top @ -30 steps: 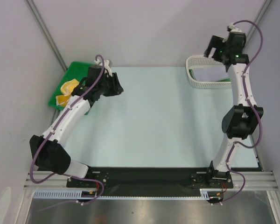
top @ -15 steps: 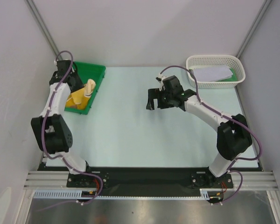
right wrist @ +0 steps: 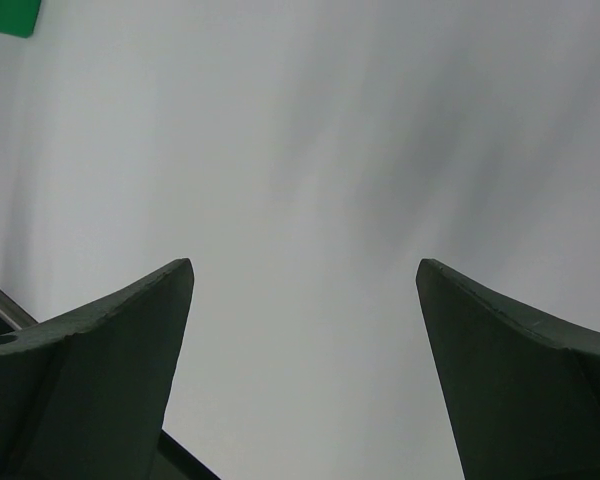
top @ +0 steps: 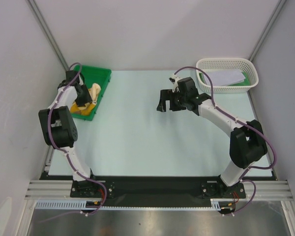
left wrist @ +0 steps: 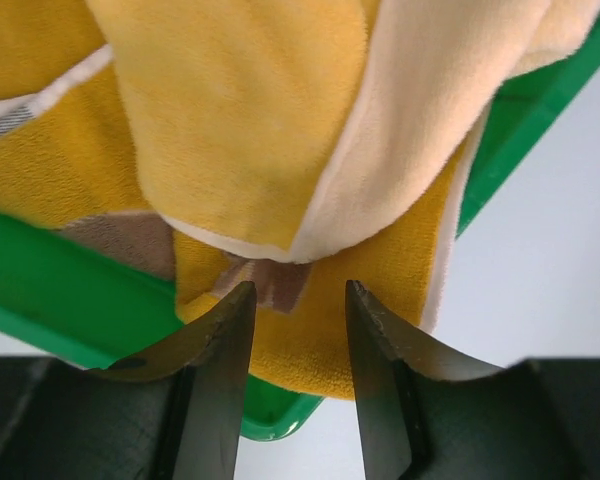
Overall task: Fold and stack the towels
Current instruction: Grab crumpled towel
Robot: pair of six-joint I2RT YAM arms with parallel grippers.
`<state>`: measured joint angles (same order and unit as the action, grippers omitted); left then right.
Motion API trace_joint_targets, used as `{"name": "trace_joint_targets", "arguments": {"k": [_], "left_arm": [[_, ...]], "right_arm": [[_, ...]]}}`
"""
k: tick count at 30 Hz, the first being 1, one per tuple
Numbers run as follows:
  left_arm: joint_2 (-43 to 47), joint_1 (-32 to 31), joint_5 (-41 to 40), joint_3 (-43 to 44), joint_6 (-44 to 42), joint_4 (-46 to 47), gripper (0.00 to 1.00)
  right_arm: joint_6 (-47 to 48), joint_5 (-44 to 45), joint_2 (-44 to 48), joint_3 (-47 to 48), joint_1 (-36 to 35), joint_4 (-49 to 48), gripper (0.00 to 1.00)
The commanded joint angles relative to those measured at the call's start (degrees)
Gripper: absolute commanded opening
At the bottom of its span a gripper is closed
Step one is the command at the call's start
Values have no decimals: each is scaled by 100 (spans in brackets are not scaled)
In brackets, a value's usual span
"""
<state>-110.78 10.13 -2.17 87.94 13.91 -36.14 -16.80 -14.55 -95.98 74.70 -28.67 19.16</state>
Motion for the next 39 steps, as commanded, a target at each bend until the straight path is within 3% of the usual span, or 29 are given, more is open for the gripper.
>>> {"name": "trace_joint_targets", "arguments": {"k": [1,6,10,15,20,24,25,29,32,34,36,39], "left_arm": [[-57,-37,612,91,-29,222,45],[328,-248,762,-101,6,353,38],[619,-441,526,-190,-55,310,47],[383,-582,35,-76,-82,117,47],[232,-582,-318,-14,-38,-77,41],[355,-582,-591,153,-29,-244,10],[443,-582,-600,388,-20,-305,0],[628,-696,-705,1591,33,-867,0],[646,-889,-600,3041,76,-1377,0],[663,-969,-66,4040,76,-1545,0],[864,-1153,765,4467,225,-1475,0],[1444,-1233,1646,4006,497,-1001,0]], "right_arm": [[63,-127,273,19,10,-132,100],[27,57,414,-34,-95,-53,100],[10,215,449,-130,-236,9,100],[1,145,475,-271,-403,-123,100],[150,224,475,-140,-438,-9,100],[212,329,528,-183,-429,18,100],[221,330,519,-183,-429,27,100],[168,259,546,-148,-429,62,100],[107,250,660,-139,-429,97,100],[89,172,782,-183,-421,97,100],[115,215,862,-236,-429,132,100],[98,548,1011,-289,-394,307,100]]}}
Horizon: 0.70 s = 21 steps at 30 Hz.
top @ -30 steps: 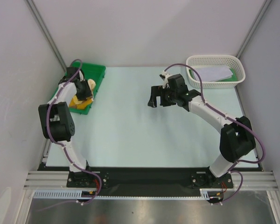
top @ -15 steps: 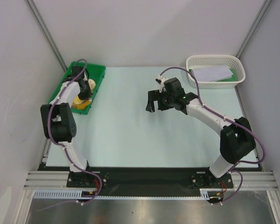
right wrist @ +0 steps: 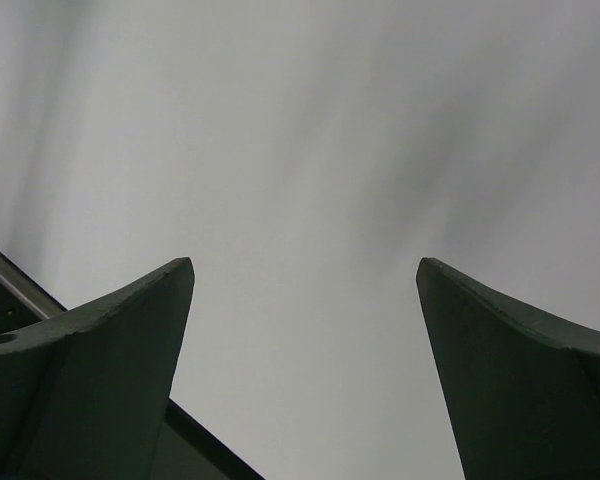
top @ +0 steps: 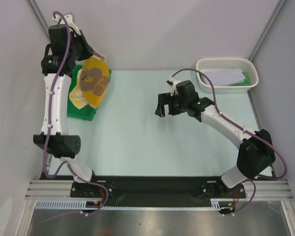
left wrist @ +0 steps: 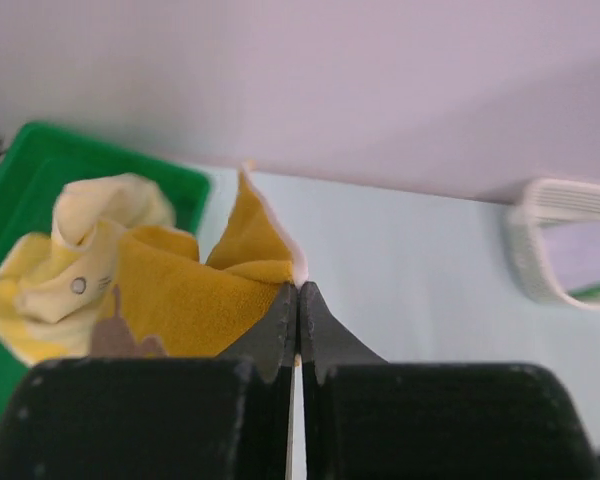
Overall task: Fold and stack the towels
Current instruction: Grab crumpled towel, then move the towel to the center of the board
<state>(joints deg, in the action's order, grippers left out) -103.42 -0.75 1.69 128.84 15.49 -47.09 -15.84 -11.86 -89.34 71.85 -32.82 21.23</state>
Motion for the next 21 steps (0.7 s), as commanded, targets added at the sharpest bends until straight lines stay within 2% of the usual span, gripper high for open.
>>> {"name": "trace_joint_targets", "arguments": {"k": [1,2,3,4,5,6,8,9,10,13,15,17,18,21], "left_arm": [[865,-197,1516,-322,402,365,0],[1024,-232,1779,-611,464,541,1],[1417,-284,2034,-1354,577,752,1],[1586,-442,2480,-1735,596,972,0],[1779,-530,2554,-2122,613,1252,0],[2138,-644,2590,-2987,770,1455,0],[2509,-1039,2818,-3905,868,2077,0],[2658,-1206,2836,-4771,990,2273,0],[2947,-1382,2836,-5180,1026,2431,0],[3335,-2311,2661,-6841,1377,3265,0],[3346,-2674,2556,-7824,1719,3855,2],[3284,-3079,2241,-8206,1870,3883,6],[3328,-3176,1508,-8486,2114,3709,9],[3828,-3396,492,-8893,2327,3532,29]], "right_arm": [[-42,385,434,-14,56,161,100],[-86,490,496,-22,82,257,100],[-130,683,557,-48,117,293,100],[-209,763,619,-84,222,328,100],[-236,833,767,-119,267,355,100],[-271,956,847,-223,319,364,100],[-376,1080,1023,-347,495,364,100],[-403,1159,1189,-417,565,364,100],[-438,1185,1269,-557,618,373,100],[-500,1353,1481,-838,812,381,100],[-508,1336,1490,-936,909,434,100],[-473,1283,1437,-1050,935,460,100],[-412,1248,1402,-1094,926,426,100],[-333,774,1174,-1331,918,206,95]]}}
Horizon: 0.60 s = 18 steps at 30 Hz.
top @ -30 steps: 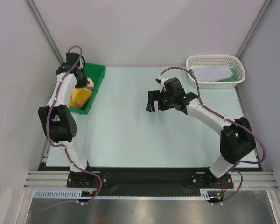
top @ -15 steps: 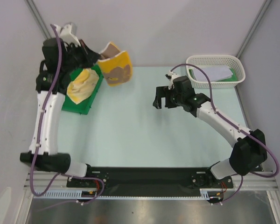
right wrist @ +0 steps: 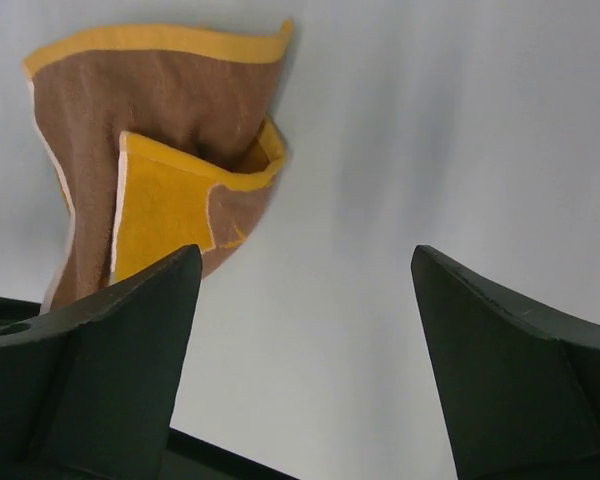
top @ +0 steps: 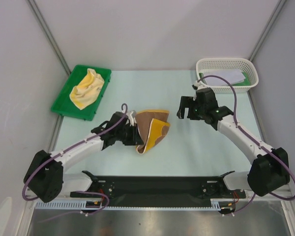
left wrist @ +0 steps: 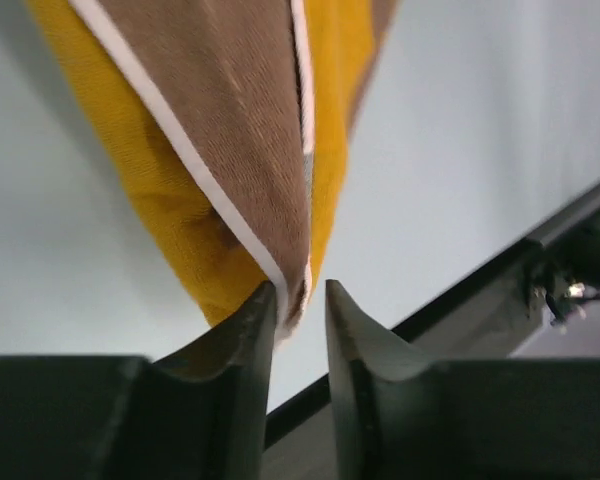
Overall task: Fold and stack the towels
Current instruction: Move the towel to the center of the board
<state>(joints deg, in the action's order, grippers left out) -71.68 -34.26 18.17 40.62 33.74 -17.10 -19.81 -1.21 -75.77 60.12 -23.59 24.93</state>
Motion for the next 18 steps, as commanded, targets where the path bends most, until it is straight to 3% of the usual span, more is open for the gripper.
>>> {"name": "trace_joint_targets", "arguments": {"k": [1,3,4,7,8,12,18], "left_arm": [[760,-46,-1402,-54,494,245,34],[936,-37,-2085,207,319,-46,42],[954,-28,-2220,331,213,-135,44],[674,7,-2135,911,-419,-13,50],[499,16,-2073,1095,-708,40,50],[-983,190,-2634,2492,-992,-653,48],[-1665,858,-1941,2618,-939,-602,48]], "right_arm": [[91,-387,-236,-202,-14,-251,90],[240,-704,-429,-272,-5,-610,84],[302,-818,-648,-299,-5,-786,73],[321,-1214,-1123,-80,30,-1183,52],[285,-1354,-1455,60,39,-1114,49],[267,-1619,-2081,604,22,-1218,52],[1031,-2154,-2960,1432,109,-1210,62]]}}
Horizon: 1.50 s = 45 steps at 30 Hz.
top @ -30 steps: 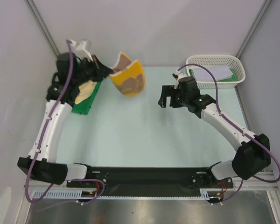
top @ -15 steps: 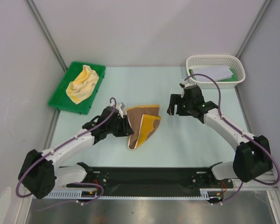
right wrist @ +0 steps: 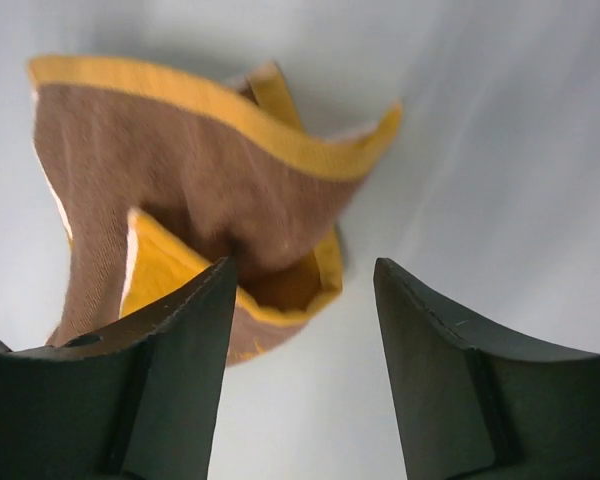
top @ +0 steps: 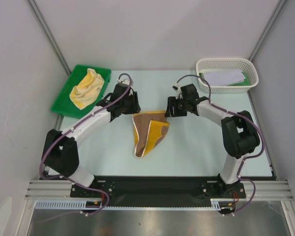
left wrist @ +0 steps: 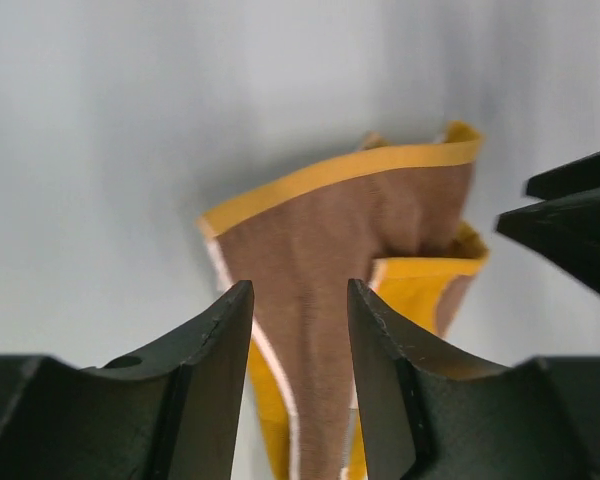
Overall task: Fold and stack the towels
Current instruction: Move the towel to the center of the board, then flatten out the crumpled towel
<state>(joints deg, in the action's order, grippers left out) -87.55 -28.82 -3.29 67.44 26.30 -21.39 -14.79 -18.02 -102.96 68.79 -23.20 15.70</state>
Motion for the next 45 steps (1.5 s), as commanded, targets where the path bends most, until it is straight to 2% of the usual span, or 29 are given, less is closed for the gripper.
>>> {"name": "trace_joint_targets", "arguments": {"k": [1,3,6,8,12,19,28,33,35,38,41,45], "left_arm": [[-130,385,249,-134,-196,-42,48],[-201,648,618,-371,-187,90,49],[-236,973,1520,-870,-64,879,49],[-367,1045,1813,-1074,-29,1504,50],[-1016,1071,2261,-882,-125,1629,51],[-1326,1071,2069,-934,-64,1831,52],[-1484,1098,2210,-504,-196,1682,50],[-1406,1098,2210,-407,-240,1559,34],[-1353,1098,2192,-346,-275,1524,21],[-1335,1098,2210,-162,-354,1331,2],[-1265,1098,2263,31,-433,1102,0],[-1046,1124,1868,374,-670,410,0]], "right_arm": [[564,-526,-312,721,88,-252,63],[617,-702,-409,811,193,-243,64],[539,-799,-409,767,325,-383,65],[512,-843,-401,706,395,-454,65],[442,-940,-401,679,500,-463,66],[389,-1020,-243,583,597,-551,65],[310,-1054,-418,538,615,-709,65],[475,-1098,-532,556,641,-902,66],[695,-1230,-646,600,659,-964,68],[1249,-1589,-743,565,712,-1139,77],[1461,-1976,-901,626,887,-1306,83],[1426,-2723,-1174,907,1116,-1324,90]]}}
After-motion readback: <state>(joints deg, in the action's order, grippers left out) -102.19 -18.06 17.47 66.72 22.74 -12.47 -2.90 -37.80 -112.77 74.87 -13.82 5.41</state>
